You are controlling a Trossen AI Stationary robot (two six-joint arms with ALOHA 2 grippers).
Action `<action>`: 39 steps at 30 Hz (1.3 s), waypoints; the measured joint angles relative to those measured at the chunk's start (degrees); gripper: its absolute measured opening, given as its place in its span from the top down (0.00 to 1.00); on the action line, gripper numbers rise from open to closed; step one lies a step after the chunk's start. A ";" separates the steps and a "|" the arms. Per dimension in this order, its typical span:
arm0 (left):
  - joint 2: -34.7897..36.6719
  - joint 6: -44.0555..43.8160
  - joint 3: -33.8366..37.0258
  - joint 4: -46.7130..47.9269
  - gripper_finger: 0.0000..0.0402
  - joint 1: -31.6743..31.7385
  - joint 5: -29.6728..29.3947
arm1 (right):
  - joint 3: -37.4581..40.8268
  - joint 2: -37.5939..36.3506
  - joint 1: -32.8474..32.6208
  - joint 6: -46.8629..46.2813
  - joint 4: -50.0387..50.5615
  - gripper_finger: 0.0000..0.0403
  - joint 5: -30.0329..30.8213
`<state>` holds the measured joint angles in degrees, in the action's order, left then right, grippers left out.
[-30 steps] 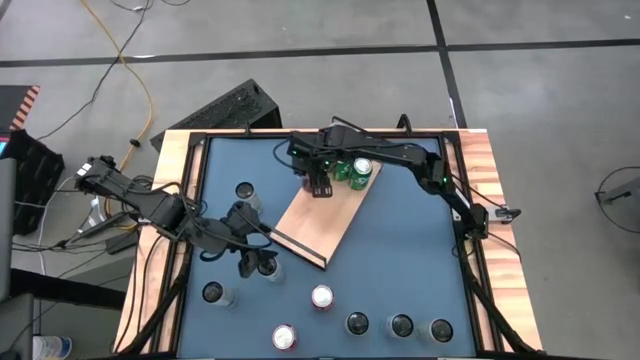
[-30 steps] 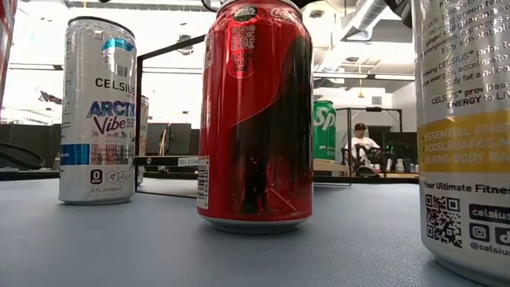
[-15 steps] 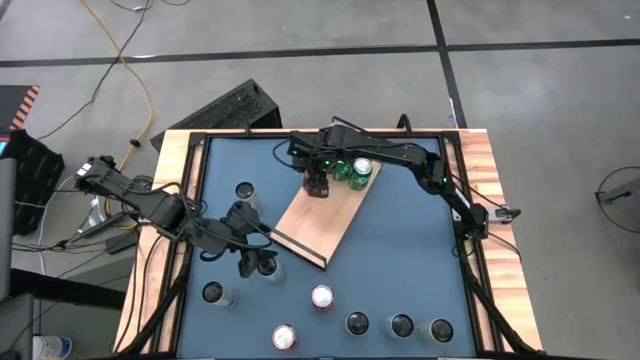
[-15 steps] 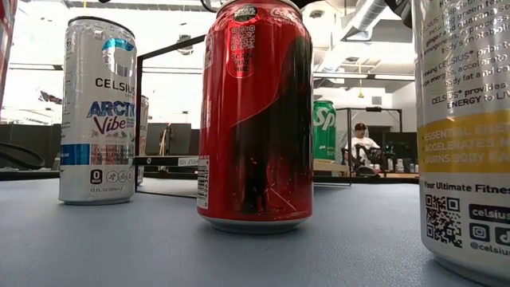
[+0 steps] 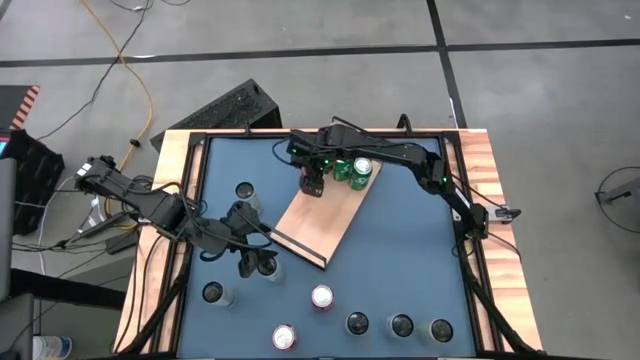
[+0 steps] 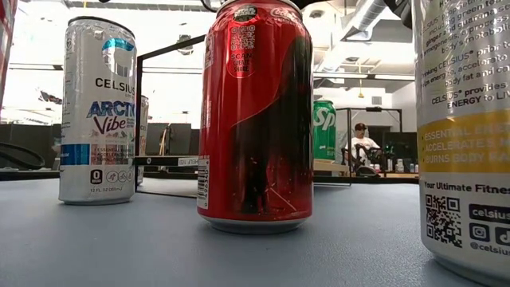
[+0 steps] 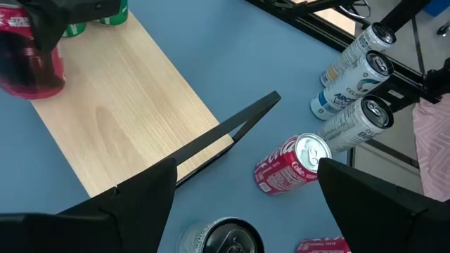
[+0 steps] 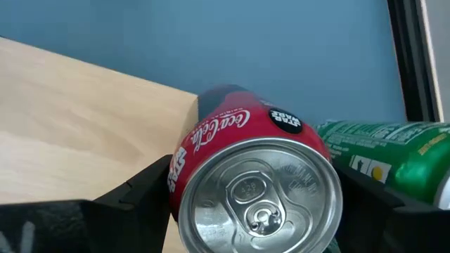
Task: Place canned beverage on shelf
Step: Put the top red soda can on the shelf
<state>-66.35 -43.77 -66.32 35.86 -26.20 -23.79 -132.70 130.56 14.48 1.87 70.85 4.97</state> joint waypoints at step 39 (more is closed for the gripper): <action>-0.10 1.55 0.00 0.96 0.18 -0.02 -1.01 | -1.81 -3.88 -5.43 19.30 -5.68 0.24 2.46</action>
<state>-66.45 -42.22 -66.32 36.82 -26.22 -24.80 -134.52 126.68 9.05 21.18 65.17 7.42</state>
